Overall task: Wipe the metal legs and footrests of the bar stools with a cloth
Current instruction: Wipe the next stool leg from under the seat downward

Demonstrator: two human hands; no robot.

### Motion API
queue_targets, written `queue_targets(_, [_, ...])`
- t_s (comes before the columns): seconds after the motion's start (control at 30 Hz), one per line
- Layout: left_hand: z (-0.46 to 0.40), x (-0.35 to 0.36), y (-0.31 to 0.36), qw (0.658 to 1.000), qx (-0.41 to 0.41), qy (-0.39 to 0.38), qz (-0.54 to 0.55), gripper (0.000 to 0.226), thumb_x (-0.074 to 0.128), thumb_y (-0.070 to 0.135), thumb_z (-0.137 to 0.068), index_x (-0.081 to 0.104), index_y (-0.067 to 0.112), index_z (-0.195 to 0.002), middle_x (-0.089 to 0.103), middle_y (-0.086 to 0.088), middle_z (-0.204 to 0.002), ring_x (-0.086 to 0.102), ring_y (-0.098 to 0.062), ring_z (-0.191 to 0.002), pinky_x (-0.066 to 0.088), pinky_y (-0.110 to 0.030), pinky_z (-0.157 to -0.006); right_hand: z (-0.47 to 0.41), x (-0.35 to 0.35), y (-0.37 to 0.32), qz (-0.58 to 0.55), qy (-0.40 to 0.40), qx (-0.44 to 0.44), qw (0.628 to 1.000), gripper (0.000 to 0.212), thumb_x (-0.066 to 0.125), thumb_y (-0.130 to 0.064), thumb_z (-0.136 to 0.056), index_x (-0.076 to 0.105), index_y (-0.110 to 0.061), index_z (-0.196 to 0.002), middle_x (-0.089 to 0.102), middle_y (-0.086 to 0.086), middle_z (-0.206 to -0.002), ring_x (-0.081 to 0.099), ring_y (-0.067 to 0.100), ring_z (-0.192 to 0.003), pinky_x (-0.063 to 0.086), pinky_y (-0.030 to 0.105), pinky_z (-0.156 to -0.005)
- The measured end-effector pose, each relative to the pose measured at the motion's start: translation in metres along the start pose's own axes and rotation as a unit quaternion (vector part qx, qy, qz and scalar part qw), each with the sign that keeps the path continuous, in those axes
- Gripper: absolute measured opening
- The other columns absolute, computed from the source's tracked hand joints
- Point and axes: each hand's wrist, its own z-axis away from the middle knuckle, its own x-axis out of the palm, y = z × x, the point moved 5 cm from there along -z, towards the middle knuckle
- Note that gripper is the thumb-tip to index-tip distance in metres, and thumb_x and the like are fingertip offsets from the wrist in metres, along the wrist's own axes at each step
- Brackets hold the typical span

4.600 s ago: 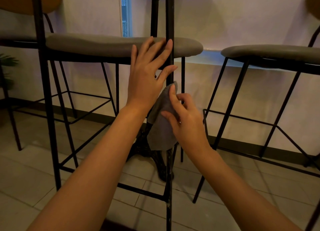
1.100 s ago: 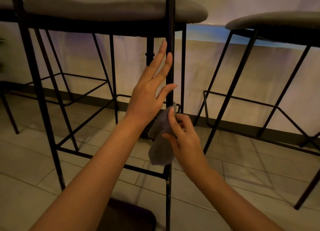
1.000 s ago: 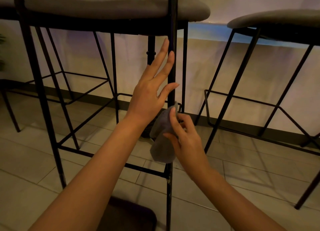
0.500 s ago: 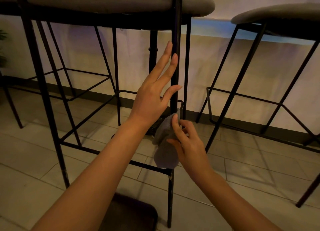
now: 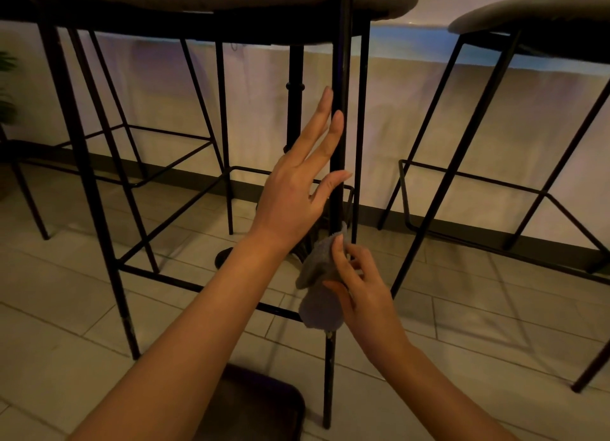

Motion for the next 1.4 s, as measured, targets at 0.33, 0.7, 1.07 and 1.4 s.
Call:
queue_targets(0.33, [0.020,0.009,-0.002,1.000,-0.018,-0.013,0.008,0.059,0.051,0.018,-0.090,0.023,0.008,-0.142,0.014,-0.002,-0.150,0.009,0.013,-0.135,0.034,-0.028,-0.108,-0.023,-0.013,-0.009,0.013,0.070,-0.018,0.997,0.055,0.049,-0.012,-0.087,0.030,-0.008,-0.139,0.037,0.007,-0.122,0.041,0.005,-0.103,0.028,0.000,-0.093])
queue_targets(0.7, [0.029,0.012,-0.001,0.999,-0.029,-0.020,0.017,0.062,0.053,0.024,-0.089,0.024,0.009,-0.142,0.017,-0.012,-0.153,0.011,0.010,-0.136,0.035,-0.033,-0.109,0.015,0.010,0.004,0.021,0.038,-0.007,0.999,0.064,0.057,-0.005,-0.082,0.030,-0.012,-0.139,0.041,0.004,-0.119,0.046,0.008,-0.098,0.037,0.010,-0.089])
queue_targets(1.07, [0.041,0.020,0.001,1.000,-0.020,0.012,0.010,0.054,0.050,0.015,-0.092,0.027,0.006,-0.140,0.021,-0.012,-0.151,0.014,0.008,-0.136,0.039,-0.033,-0.106,-0.009,-0.007,0.000,-0.014,0.078,-0.004,0.997,0.054,0.051,-0.018,-0.086,0.036,-0.011,-0.137,0.056,0.010,-0.111,0.049,0.007,-0.096,0.035,0.004,-0.088])
queue_targets(1.4, [0.051,0.026,0.001,0.999,-0.029,0.015,0.020,0.052,0.045,0.023,-0.094,0.025,0.007,-0.140,0.022,-0.011,-0.150,0.016,0.009,-0.135,0.044,-0.040,-0.102,0.042,0.024,0.014,0.012,0.019,0.003,1.000,0.058,0.043,-0.019,-0.088,0.023,-0.016,-0.142,0.042,0.000,-0.122,0.048,0.010,-0.106,0.042,0.015,-0.089])
